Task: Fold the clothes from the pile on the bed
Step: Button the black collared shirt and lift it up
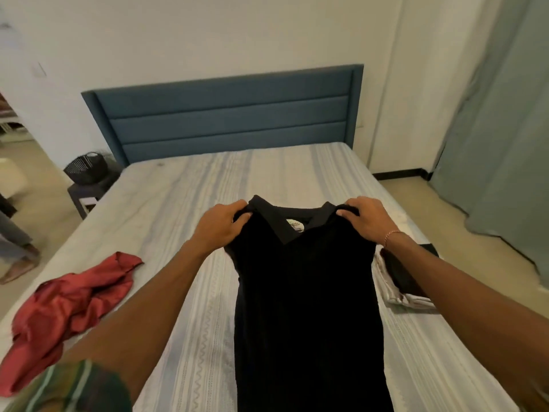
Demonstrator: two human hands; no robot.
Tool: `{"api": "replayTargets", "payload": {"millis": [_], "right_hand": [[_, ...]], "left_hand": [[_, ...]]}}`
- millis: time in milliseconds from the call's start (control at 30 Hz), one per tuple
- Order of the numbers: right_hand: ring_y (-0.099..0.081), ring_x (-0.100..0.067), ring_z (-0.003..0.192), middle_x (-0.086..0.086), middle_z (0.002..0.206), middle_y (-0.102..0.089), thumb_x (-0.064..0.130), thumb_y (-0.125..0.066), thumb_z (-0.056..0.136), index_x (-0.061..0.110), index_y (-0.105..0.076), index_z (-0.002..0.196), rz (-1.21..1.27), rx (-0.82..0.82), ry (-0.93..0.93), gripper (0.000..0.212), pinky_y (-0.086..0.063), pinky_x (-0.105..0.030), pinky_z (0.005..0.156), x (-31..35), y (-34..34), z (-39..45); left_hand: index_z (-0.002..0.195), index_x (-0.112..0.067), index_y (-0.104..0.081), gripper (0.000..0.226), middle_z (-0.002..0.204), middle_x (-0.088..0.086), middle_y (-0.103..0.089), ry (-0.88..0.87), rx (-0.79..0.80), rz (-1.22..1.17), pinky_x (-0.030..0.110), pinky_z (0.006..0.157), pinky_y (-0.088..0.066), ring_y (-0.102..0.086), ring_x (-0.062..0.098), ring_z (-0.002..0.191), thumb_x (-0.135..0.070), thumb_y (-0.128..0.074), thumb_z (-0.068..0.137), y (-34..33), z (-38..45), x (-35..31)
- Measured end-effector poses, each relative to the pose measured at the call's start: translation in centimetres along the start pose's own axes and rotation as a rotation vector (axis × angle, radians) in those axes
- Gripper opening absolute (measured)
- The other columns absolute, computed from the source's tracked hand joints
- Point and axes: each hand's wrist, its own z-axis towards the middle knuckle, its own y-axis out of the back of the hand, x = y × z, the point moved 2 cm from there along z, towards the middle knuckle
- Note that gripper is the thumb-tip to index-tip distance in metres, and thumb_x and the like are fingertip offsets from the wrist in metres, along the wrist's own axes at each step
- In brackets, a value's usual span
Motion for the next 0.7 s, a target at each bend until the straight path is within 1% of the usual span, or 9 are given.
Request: {"api": "replayTargets", "payload": {"millis": [100,200,233,333,400,500,567,600,700], "right_hand": [[-0.054,-0.023,0.09,-0.002,0.092,-0.054,0.028,-0.061,0.1,0.012,-0.072,0.111,0.027,-0.158,0.049,0.022,-0.033,-0.027,0.078,2.6,4.7,-1.1],[-0.053,-0.023,0.093,-0.007,0.098,-0.054,0.021,-0.06,0.1,0.009,-0.07,0.118,0.084,-0.255,0.047,0.023,-0.036,-0.026,0.084,4.3,8.7,-1.9],[-0.055,-0.025,0.094,-0.008,0.099,-0.054,0.019,-0.06,0.1,0.009,-0.069,0.119,0.093,-0.287,0.052,0.023,-0.037,-0.027,0.084,5.0,10.0,-2.3],[-0.057,-0.026,0.093,-0.006,0.098,-0.057,0.015,-0.063,0.098,0.008,-0.067,0.115,0.073,-0.338,0.116,0.019,-0.039,-0.026,0.082,6.9,13.2,-3.3],[-0.06,-0.026,0.092,-0.007,0.099,-0.064,0.018,-0.07,0.094,0.009,-0.067,0.107,0.031,-0.333,0.172,0.016,-0.044,-0.03,0.082,7.9,15.0,-3.7],[-0.06,-0.025,0.083,-0.008,0.094,-0.068,0.034,-0.073,0.09,0.011,-0.069,0.096,-0.075,-0.342,0.109,0.024,-0.05,-0.035,0.077,8.9,17.6,-4.1],[-0.059,-0.025,0.081,-0.008,0.09,-0.069,0.039,-0.073,0.09,0.011,-0.07,0.094,-0.032,-0.37,0.051,0.028,-0.047,-0.032,0.076,9.4,19.0,-4.3],[-0.06,-0.026,0.083,-0.009,0.09,-0.069,0.037,-0.073,0.09,0.01,-0.07,0.094,0.024,-0.375,0.039,0.028,-0.046,-0.031,0.077,9.7,19.4,-4.4],[-0.059,-0.026,0.089,-0.01,0.094,-0.066,0.03,-0.072,0.091,0.008,-0.068,0.093,0.213,-0.371,0.006,0.022,-0.043,-0.029,0.081,10.6,20.3,-4.7]], "left_hand": [[0.104,-0.032,-0.066,0.025,0.083,-0.009,-0.069,-0.038,-0.088,0.191,0.03,0.064,-0.049,-0.063,0.015,0.074,-0.048,-0.046,0.102,4.7,-0.8,-1.9],[0.094,-0.027,-0.071,0.026,0.076,-0.011,-0.063,-0.046,-0.141,0.171,0.021,0.058,-0.036,-0.058,0.012,0.071,-0.045,-0.052,0.101,8.9,-1.0,-3.4],[0.087,-0.024,-0.07,0.027,0.072,-0.009,-0.06,-0.061,-0.167,0.15,0.023,0.057,-0.035,-0.056,0.014,0.068,-0.041,-0.055,0.101,10.4,-1.2,-3.9],[0.078,-0.013,-0.071,0.027,0.067,-0.003,-0.06,-0.117,-0.193,0.006,0.03,0.062,-0.041,-0.055,0.02,0.064,-0.029,-0.062,0.098,13.6,-1.2,-4.8],[0.089,-0.009,-0.076,0.017,0.075,0.0,-0.068,-0.113,-0.219,-0.129,0.026,0.066,-0.044,-0.063,0.021,0.071,-0.018,-0.064,0.097,15.2,-1.2,-5.5],[0.099,-0.009,-0.075,0.015,0.087,0.003,-0.073,-0.105,-0.246,-0.265,0.029,0.073,-0.054,-0.068,0.019,0.082,-0.013,-0.061,0.099,17.3,-2.0,-6.6],[0.1,-0.015,-0.075,0.015,0.087,0.0,-0.073,-0.136,-0.304,-0.181,0.034,0.073,-0.055,-0.068,0.018,0.081,-0.02,-0.061,0.099,18.3,-2.6,-7.1],[0.098,-0.02,-0.074,0.015,0.084,-0.003,-0.072,-0.14,-0.341,-0.074,0.035,0.068,-0.053,-0.066,0.017,0.077,-0.026,-0.061,0.099,18.8,-3.1,-7.3],[0.085,-0.024,-0.068,0.025,0.069,-0.005,-0.065,-0.12,-0.417,0.244,0.029,0.057,-0.04,-0.059,0.017,0.064,-0.044,-0.059,0.098,20.5,-4.0,-7.8]]}}
